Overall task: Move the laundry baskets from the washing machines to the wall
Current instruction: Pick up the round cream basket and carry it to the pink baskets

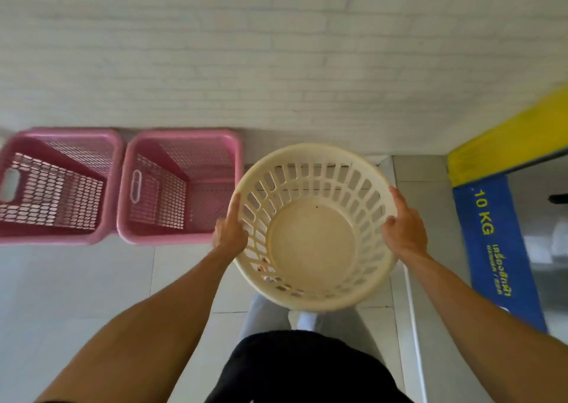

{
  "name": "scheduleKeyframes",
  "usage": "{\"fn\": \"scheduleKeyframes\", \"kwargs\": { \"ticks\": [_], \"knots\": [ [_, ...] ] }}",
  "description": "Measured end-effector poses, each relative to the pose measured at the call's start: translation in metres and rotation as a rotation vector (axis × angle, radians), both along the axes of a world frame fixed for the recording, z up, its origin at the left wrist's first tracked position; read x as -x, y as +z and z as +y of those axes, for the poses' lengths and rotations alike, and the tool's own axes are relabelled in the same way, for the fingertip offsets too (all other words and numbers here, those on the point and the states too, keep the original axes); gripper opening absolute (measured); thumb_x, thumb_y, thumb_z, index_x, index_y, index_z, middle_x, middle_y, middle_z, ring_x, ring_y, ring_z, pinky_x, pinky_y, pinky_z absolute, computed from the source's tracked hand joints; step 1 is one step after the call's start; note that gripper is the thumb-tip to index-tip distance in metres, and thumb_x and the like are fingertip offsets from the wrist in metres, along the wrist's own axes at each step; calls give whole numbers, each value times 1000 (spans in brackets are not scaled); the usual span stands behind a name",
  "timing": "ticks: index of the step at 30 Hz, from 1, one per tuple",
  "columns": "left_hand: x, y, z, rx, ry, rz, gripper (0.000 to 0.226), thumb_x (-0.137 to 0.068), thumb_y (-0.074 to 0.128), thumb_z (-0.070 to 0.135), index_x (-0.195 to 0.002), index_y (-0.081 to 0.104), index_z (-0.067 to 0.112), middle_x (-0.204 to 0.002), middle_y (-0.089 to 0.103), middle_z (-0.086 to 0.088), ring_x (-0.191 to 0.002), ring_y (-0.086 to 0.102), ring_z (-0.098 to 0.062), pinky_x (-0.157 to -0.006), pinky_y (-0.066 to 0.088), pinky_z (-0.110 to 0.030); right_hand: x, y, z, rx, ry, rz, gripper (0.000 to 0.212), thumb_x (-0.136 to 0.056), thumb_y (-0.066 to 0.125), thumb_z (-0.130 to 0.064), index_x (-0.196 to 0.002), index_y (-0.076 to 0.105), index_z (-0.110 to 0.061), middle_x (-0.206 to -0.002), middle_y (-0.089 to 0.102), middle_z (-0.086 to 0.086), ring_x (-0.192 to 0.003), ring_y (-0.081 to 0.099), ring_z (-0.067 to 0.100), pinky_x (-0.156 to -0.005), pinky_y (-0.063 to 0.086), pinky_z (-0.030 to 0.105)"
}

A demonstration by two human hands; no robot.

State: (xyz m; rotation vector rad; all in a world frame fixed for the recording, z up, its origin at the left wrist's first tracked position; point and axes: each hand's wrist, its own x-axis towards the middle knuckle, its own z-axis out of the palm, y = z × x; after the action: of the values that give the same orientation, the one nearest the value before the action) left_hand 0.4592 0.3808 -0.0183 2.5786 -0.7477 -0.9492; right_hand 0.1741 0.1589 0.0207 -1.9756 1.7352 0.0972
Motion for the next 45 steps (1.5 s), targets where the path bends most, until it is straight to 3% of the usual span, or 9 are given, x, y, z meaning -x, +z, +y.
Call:
{"fn": "scheduleKeyframes", "kwargs": {
  "ticks": [9,13,19,23,27,33,36,40,45],
  "knots": [
    [-12,-71,-50,-26,199,115,108,-81,59,-4,-151,-6,49,-96,64,-13,-73,67,-29,-58,61,-44,-50,-65,-75,-85,100,52,71,-99,46,-10,-156,26,-48,-126,66,7,-94,65,26,-77,57,38],
    [-7,-124,-59,-72,234,140,110,-81,59,-9,-153,-5,44,-102,63,-16,-75,68,-30,-60,61,-46,-68,-132,-106,-136,85,61,74,-98,46,-5,-155,31,-49,-142,61,-2,-88,59,17,-55,43,19],
    [1,-211,-65,14,304,174,99,-85,51,-17,-156,4,32,-149,42,-14,-104,64,-29,-73,61,-41,-78,-229,-135,-164,147,52,74,-99,47,-5,-156,30,-48,-137,64,-1,-85,59,15,-68,47,21],
    [5,-247,-76,-64,329,156,95,-87,50,-7,-154,5,43,-125,59,-17,-87,67,-29,-67,61,-45,-81,-275,-158,-203,167,46,75,-100,48,-3,-155,30,-50,-149,55,-4,-114,66,23,-85,55,27],
    [-3,-282,-86,-48,420,173,96,-89,51,-7,-154,4,44,-133,56,-10,-73,63,-14,-52,57,-29,-91,-312,-175,-215,188,19,74,-99,51,-2,-155,31,-47,-153,50,-6,-121,64,24,-101,52,34],
    [-2,-333,-91,68,381,-28,97,-84,59,-10,-157,8,28,-113,63,-17,-75,63,-26,-63,60,-41,-102,-362,-181,-209,194,-92,74,-101,51,-2,-155,29,-47,-148,55,-2,-100,58,10,-80,50,22],
    [-9,-354,-88,108,338,-112,96,-81,57,-13,-157,10,21,-109,64,-22,-67,62,-26,-55,58,-40,-111,-380,-182,-169,234,-105,74,-101,53,-6,-156,26,-48,-144,58,-6,-93,53,3,-74,45,14],
    [-19,-369,-98,77,365,-106,100,-84,55,-13,-157,2,32,-112,61,-24,-60,60,-20,-44,52,-31,-122,-398,-190,-177,281,-104,77,-101,55,-5,-158,22,-44,-144,58,-2,-96,53,5,-87,45,23],
    [-24,-376,-104,18,386,-112,101,-88,54,-8,-154,-6,39,-115,57,-23,-78,63,-29,-62,58,-45,-131,-404,-190,-157,304,-75,80,-102,51,-5,-158,14,-48,-134,64,4,-88,61,11,-77,59,33]
  ]
}}
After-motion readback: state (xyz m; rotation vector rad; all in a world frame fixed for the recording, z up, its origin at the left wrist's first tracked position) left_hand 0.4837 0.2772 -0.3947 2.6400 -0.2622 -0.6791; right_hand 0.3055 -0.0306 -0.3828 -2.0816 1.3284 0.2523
